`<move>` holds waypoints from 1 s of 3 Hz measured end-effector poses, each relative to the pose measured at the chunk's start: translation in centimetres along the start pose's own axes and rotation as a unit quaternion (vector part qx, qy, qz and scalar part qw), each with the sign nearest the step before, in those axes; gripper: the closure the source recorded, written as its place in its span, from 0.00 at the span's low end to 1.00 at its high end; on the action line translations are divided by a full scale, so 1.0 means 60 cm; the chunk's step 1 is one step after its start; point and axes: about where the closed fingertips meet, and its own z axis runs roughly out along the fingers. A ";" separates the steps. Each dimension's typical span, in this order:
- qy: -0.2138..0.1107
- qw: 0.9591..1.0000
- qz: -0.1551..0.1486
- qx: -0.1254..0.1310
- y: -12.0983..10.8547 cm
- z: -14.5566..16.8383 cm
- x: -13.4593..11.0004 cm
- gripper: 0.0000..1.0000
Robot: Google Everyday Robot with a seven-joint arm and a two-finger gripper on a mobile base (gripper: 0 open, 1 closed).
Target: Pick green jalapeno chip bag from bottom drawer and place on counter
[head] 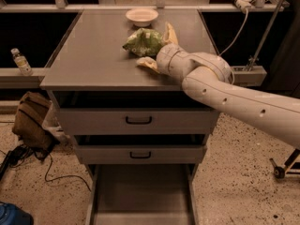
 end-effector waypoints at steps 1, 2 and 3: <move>0.000 1.000 0.000 0.000 -0.004 -0.001 -0.004 0.00; 0.018 0.998 -0.009 0.051 -0.124 -0.085 -0.061 0.00; 0.052 0.989 -0.030 0.134 -0.295 -0.245 -0.143 0.00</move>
Offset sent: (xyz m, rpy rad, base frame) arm -0.1295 -0.1422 0.2712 0.0322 -0.2304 -0.4095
